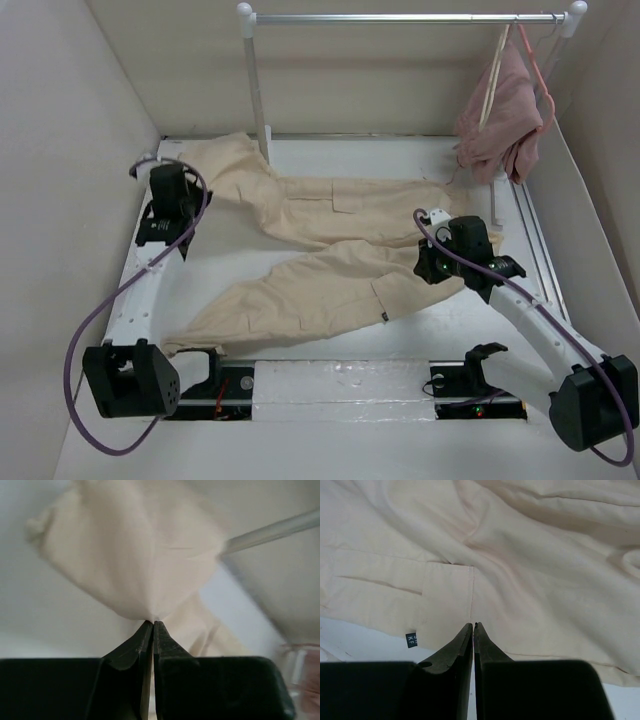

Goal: Place the trousers on the hanger
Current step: Flatten out the trousers at the center of the board.

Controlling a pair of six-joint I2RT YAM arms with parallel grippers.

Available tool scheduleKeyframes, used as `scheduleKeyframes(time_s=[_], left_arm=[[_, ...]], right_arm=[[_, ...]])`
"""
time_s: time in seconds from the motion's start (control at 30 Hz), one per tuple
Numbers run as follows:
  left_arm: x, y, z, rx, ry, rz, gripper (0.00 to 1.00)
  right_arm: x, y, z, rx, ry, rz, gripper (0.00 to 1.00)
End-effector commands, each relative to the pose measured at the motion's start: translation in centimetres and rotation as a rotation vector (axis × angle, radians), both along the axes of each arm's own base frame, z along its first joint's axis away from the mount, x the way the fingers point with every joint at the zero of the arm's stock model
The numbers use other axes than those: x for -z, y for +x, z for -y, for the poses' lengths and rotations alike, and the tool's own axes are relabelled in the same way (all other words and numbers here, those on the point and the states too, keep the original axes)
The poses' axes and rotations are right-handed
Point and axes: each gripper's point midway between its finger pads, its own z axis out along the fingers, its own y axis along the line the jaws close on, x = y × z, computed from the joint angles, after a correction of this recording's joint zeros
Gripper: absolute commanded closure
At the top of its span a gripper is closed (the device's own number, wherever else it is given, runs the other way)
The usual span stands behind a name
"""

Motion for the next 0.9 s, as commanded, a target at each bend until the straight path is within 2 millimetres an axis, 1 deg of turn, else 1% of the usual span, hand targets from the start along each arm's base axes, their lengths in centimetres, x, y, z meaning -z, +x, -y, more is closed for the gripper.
scheduleKeyframes(time_s=[0.0,0.03,0.07,0.13,0.17,0.2,0.23,0.27,0.3,0.37,0.4,0.43,0.47,0.5,0.53,0.57,0.6,0.63,0.7,0.73,0.77,0.8,0.83,0.87], left_arm=[[9.7,-3.7,-3.4,-0.124,-0.002,-0.237,1.00],[11.8,-4.8,-3.8,-0.148,-0.018,-0.276,1.00],[12.7,-5.2,-4.9,-0.187,-0.034,-0.295,1.00],[14.7,-5.8,-6.0,-0.224,-0.049,-0.353,1.00],[15.2,-5.9,-6.6,-0.243,-0.050,-0.369,0.99],[15.7,-6.2,-7.5,-0.272,-0.055,-0.393,0.93],[16.0,-5.8,-7.6,-0.273,-0.050,-0.414,0.75],[15.9,-5.7,-8.3,-0.288,-0.034,-0.425,0.66],[15.8,-5.6,-8.4,-0.290,-0.026,-0.438,0.59],[14.3,-4.8,-8.9,-0.280,0.011,-0.415,0.51],[12.5,-4.4,-9.7,-0.313,0.041,-0.370,0.50],[11.9,-4.1,-9.8,-0.314,0.041,-0.356,0.45],[11.1,-3.9,-10.2,-0.330,0.059,-0.335,0.41],[10.3,-3.5,-10.5,-0.328,0.078,-0.311,0.38],[9.4,-3.0,-10.8,-0.345,0.083,-0.296,0.35],[9.1,-2.9,-11.2,-0.361,0.092,-0.295,0.32],[9.2,-3.0,-11.4,-0.372,0.094,-0.314,0.29],[9.9,-2.6,-11.5,-0.390,0.081,-0.344,0.24],[12.7,-3.2,-11.8,-0.388,-0.006,-0.435,0.24],[15.8,-3.8,-11.6,-0.407,-0.096,-0.504,0.24],[18.8,-4.7,-11.1,-0.388,-0.224,-0.541,0.25],[18.2,-3.9,-11.1,-0.360,-0.261,-0.499,0.26],[20.6,-5.3,-10.1,-0.356,-0.339,-0.526,0.27],[20.9,-5.6,-9.4,-0.332,-0.385,-0.504,0.27]], right_arm=[[-2.3,1.7,-0.4,-0.019,0.019,0.098,0.90],[-2.3,1.6,-0.4,-0.024,0.019,0.099,0.90],[-2.2,1.5,-0.4,-0.029,0.017,0.097,0.90],[-2.1,1.5,0.0,-0.023,0.009,0.088,0.90],[-2.0,1.4,0.0,-0.028,0.006,0.086,0.90],[-1.9,1.3,0.3,-0.019,0.002,0.082,0.89],[-1.8,1.3,0.5,-0.020,-0.008,0.080,0.88],[-1.9,1.3,0.9,-0.006,-0.014,0.081,0.87],[-2.0,1.1,1.0,-0.005,-0.019,0.077,0.84],[-2.4,1.4,1.5,0.011,-0.031,0.091,0.83],[-3.0,1.6,1.9,0.031,-0.032,0.111,0.79],[-3.2,1.7,1.9,0.031,-0.031,0.116,0.79],[-3.6,1.9,2.2,0.042,-0.028,0.124,0.76],[-3.9,1.9,2.1,0.040,-0.024,0.130,0.73],[-4.2,2.0,1.9,0.035,-0.015,0.133,0.73],[-4.7,2.3,2.0,0.042,-0.009,0.140,0.73],[-4.9,2.4,1.9,0.038,-0.003,0.147,0.72],[-5.0,2.4,1.6,0.027,0.008,0.149,0.72],[-5.1,2.6,1.3,0.016,0.022,0.150,0.72],[-5.1,2.5,1.2,0.013,0.027,0.146,0.72],[-4.8,2.5,1.1,0.007,0.030,0.138,0.72],[-4.7,2.5,1.1,0.007,0.030,0.135,0.72],[-4.6,2.4,1.0,0.003,0.033,0.132,0.72],[-4.4,2.3,0.9,-0.001,0.036,0.129,0.72]])
